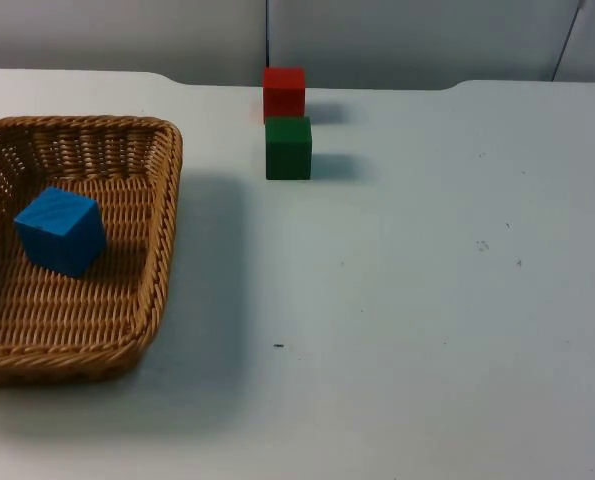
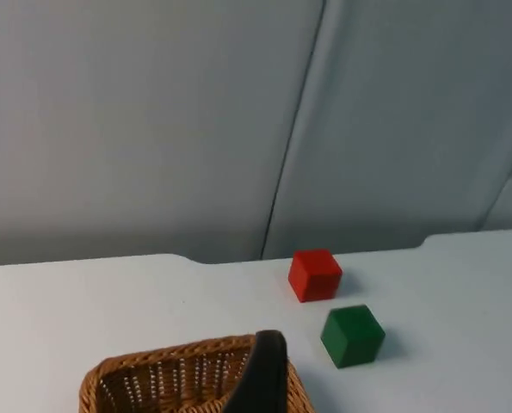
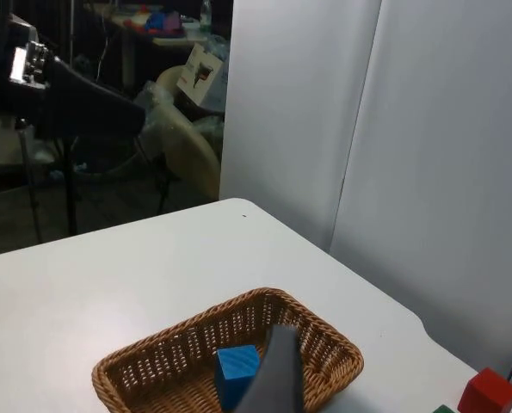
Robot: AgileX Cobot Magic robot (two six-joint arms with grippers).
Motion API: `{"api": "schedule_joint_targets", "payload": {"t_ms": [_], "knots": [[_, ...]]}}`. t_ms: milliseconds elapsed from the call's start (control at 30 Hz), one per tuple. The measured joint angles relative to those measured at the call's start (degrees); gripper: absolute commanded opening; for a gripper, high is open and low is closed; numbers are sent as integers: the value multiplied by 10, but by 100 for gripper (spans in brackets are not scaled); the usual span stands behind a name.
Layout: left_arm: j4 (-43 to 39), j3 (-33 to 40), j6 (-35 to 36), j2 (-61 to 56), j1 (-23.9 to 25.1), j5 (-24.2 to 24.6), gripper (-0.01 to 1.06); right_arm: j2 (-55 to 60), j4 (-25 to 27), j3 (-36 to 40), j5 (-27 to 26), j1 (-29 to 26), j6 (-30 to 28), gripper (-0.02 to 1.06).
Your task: Pick up the basket with the left hand and place the blue cube into the basket with the right hand.
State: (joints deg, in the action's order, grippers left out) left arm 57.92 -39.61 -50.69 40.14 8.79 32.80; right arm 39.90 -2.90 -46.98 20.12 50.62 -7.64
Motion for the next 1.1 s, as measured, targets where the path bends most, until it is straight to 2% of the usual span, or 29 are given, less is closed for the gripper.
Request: {"api": "schedule_joint_targets", "payload": {"t_ms": [67, 200, 233, 300, 600, 733, 933, 1100], "knots": [[-27, 0, 21, -11, -14, 0, 77, 0, 0, 0, 0, 0, 0, 73], [-171, 0, 140, -71, -70, 17, 77, 0, 0, 0, 11, 0, 0, 73], [-171, 0, 140, -71, -70, 17, 77, 0, 0, 0, 11, 0, 0, 73], [-225, 0, 185, -95, -84, 38, 77, 0, 0, 0, 24, 0, -1, 73], [-387, 15, 324, -191, -88, 124, 77, 0, -5, 0, 63, 0, -11, 73], [-463, 50, 385, -232, -88, 154, 77, -4, -17, 28, 54, 0, -11, 73], [-490, 69, 416, -260, -102, 196, 77, -5, -19, 89, 35, 0, 10, 73], [-531, 69, 446, -276, -108, 231, 77, -5, -19, 105, 35, 0, 14, 73]]}}
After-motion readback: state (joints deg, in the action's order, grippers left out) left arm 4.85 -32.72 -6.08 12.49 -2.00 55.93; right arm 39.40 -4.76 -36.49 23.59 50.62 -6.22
